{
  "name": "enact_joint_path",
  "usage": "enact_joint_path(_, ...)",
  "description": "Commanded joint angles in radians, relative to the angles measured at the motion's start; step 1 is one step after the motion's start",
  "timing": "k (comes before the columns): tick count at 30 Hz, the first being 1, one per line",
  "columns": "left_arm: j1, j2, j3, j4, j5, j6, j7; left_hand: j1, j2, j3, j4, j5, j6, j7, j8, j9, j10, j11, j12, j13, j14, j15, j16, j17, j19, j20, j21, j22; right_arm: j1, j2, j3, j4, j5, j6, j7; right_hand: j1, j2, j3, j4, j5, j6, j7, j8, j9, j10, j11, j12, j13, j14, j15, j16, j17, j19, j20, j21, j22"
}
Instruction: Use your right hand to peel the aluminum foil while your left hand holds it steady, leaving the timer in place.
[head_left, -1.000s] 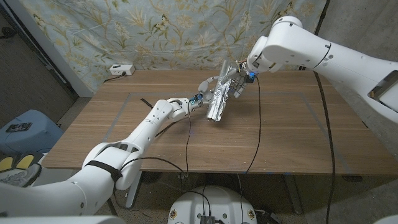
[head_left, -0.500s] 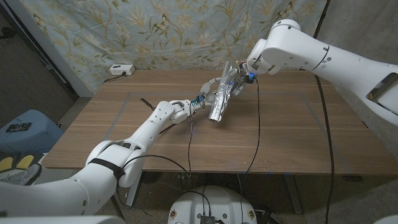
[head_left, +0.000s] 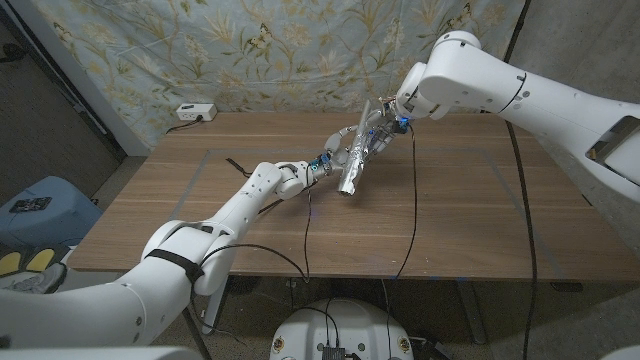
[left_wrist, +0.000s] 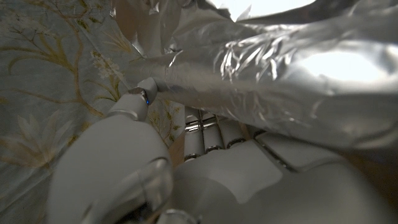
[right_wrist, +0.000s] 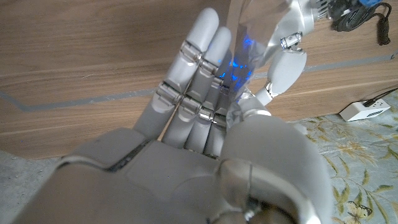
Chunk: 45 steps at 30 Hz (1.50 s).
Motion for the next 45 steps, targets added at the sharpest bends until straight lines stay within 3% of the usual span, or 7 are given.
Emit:
enact_joint_path(1, -0.032, -0.007, 0.002, 0.082, 0.026, 0.011, -0.103, -0.021, -0.001, -0.010, 0.018, -0.010, -0.064, -0.015, 0.097, 0.006, -0.031, 0.011, -0.012, 0.003, -0.021, 0.009, -0.005, 0.010, -0.007, 0.006, -0.007, 0.006, -0.012, 0.018, 0.009, 0.013, -0.067, 0.000, 0.056, 0.018, 0.001, 0.020, 0.002, -0.001, 0.018, -0.002, 0.009, 0.007, 0.017, -0.004, 0.013, 0.009, 0.015, -0.003, 0.006, 0.010, 0.003, -0.005, 0.018, 0.003)
enact_joint_path(8, -0.103, -0.028, 0.033, 0.230, 0.085, 0.003, -0.269, -0.081, -0.017, -0.067, 0.027, -0.081, -0.336, 0.006, -0.075, -0.055, -0.196, 0.077, -0.106, -0.036, -0.147, 0.085, -0.047, -0.002, -0.059, 0.044, -0.039, 0.007, 0.003, 0.019, 0.000, 0.012, -0.089, 0.000, 0.087, 0.021, 0.000, 0.030, 0.006, -0.003, 0.021, -0.006, 0.007, 0.010, 0.018, -0.008, 0.017, 0.013, 0.020, -0.002, 0.005, 0.018, 0.000, -0.006, 0.028, 0.004)
enact_joint_path(10, -0.115, -0.034, 0.035, 0.254, 0.101, 0.002, -0.291, -0.091, -0.023, -0.075, 0.025, -0.098, -0.398, -0.012, -0.113, -0.073, -0.230, 0.085, -0.132, -0.046, -0.170, 0.108, -0.054, -0.010, -0.063, 0.051, -0.045, 0.007, 0.006, 0.015, -0.001, 0.010, -0.078, 0.000, 0.075, 0.020, 0.000, 0.032, 0.008, -0.003, 0.022, -0.006, 0.006, 0.011, 0.018, -0.007, 0.017, 0.014, 0.021, -0.001, 0.004, 0.019, 0.000, -0.006, 0.030, 0.004)
enact_joint_path(14, -0.137, -0.046, 0.037, 0.300, 0.130, 0.002, -0.331, -0.101, -0.022, -0.079, 0.024, -0.120, -0.453, -0.025, -0.149, -0.097, -0.286, 0.099, -0.170, -0.061, -0.204, 0.132, -0.065, -0.023, -0.071, 0.062, -0.054, 0.007, 0.011, 0.011, -0.001, 0.013, -0.051, 0.000, 0.053, 0.021, -0.001, 0.036, 0.009, -0.004, 0.022, -0.007, 0.005, 0.012, 0.017, -0.007, 0.019, 0.016, 0.021, -0.002, 0.003, 0.022, -0.001, -0.006, 0.034, 0.004)
enact_joint_path(24, -0.130, -0.051, 0.016, 0.276, 0.162, 0.027, -0.322, -0.104, -0.006, -0.074, 0.020, -0.144, -0.425, -0.022, -0.146, -0.126, -0.258, 0.094, -0.176, -0.079, -0.191, 0.126, -0.055, -0.038, -0.060, 0.060, -0.059, 0.008, 0.001, -0.002, 0.012, 0.002, -0.032, 0.000, 0.032, 0.021, -0.002, 0.047, 0.013, -0.005, 0.023, -0.007, 0.000, 0.015, 0.013, -0.011, 0.021, 0.019, 0.023, -0.003, -0.001, 0.030, -0.005, -0.008, 0.045, 0.004)
enact_joint_path(34, -0.018, 0.003, -0.018, 0.004, 0.110, 0.092, -0.146, -0.026, 0.025, -0.030, -0.017, -0.161, -0.238, -0.027, -0.103, -0.174, -0.105, 0.022, -0.152, -0.116, -0.093, 0.040, -0.014, -0.071, 0.021, 0.014, -0.042, 0.007, -0.034, -0.027, 0.056, -0.024, -0.126, 0.004, 0.114, 0.018, -0.003, 0.057, 0.019, -0.007, 0.024, -0.010, -0.004, 0.020, 0.015, -0.012, 0.023, 0.019, 0.023, -0.002, -0.006, 0.041, -0.009, -0.009, 0.055, 0.005)
enact_joint_path(45, 0.054, 0.063, -0.022, -0.161, 0.031, 0.129, -0.026, 0.001, 0.030, -0.018, -0.014, -0.159, -0.155, -0.031, -0.083, -0.186, -0.049, -0.009, -0.142, -0.125, -0.064, 0.023, 0.000, -0.080, 0.042, 0.003, -0.037, 0.006, -0.045, -0.067, 0.063, -0.029, -0.229, 0.037, 0.202, 0.023, 0.000, 0.070, 0.020, -0.007, 0.032, -0.013, -0.005, 0.024, 0.014, -0.016, 0.026, 0.021, 0.022, -0.004, -0.009, 0.052, -0.015, -0.010, 0.063, 0.005)
